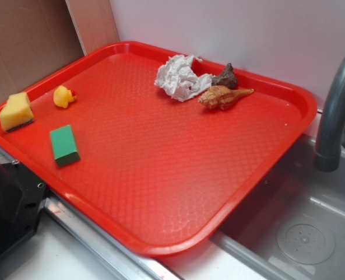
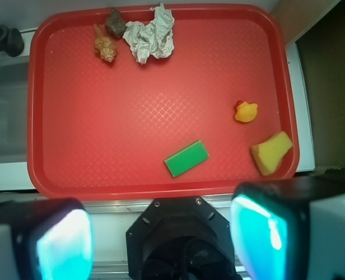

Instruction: Grab the green block.

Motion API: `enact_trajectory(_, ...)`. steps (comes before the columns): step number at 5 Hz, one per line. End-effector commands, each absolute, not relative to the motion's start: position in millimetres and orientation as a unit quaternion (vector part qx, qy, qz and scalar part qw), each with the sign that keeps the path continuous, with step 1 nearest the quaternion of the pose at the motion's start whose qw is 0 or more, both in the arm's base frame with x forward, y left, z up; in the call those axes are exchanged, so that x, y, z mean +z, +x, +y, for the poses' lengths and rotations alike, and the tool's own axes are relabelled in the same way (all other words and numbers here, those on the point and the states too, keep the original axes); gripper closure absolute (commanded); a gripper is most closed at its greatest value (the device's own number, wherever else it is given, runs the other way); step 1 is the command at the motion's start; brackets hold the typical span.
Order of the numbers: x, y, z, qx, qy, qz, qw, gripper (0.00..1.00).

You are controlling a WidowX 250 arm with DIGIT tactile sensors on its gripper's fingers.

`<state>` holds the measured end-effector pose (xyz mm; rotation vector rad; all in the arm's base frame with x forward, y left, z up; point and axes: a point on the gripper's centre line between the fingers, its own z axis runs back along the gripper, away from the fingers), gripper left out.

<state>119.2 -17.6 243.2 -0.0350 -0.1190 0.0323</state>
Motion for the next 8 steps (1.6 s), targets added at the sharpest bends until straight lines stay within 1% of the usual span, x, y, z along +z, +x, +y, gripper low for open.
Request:
enact_trajectory(1,243,119,-18,0.016,-0.017,-0.059,0.998,0.00)
enact_trajectory(2,193,106,32,0.135,0.042,-0.007,0.990,0.00)
enact_trajectory(3,146,109,62,0.259,0.050,-0.043,0.964,0.00)
enact_trajectory(4,116,115,74,0.377,0.064,-0.039,0.923,0.00)
enact_trajectory(5,90,132,65,0.490,0.062,-0.035,0.869,0.00)
enact_trajectory(6,71,150,50,0.502,0.031,-0.035,0.863,0.00)
enact_trajectory(7,62,154,33,0.459,-0.023,-0.051,0.887,0.00)
enact_trajectory(8,58,148,27,0.439,-0.017,-0.053,0.897,0.00)
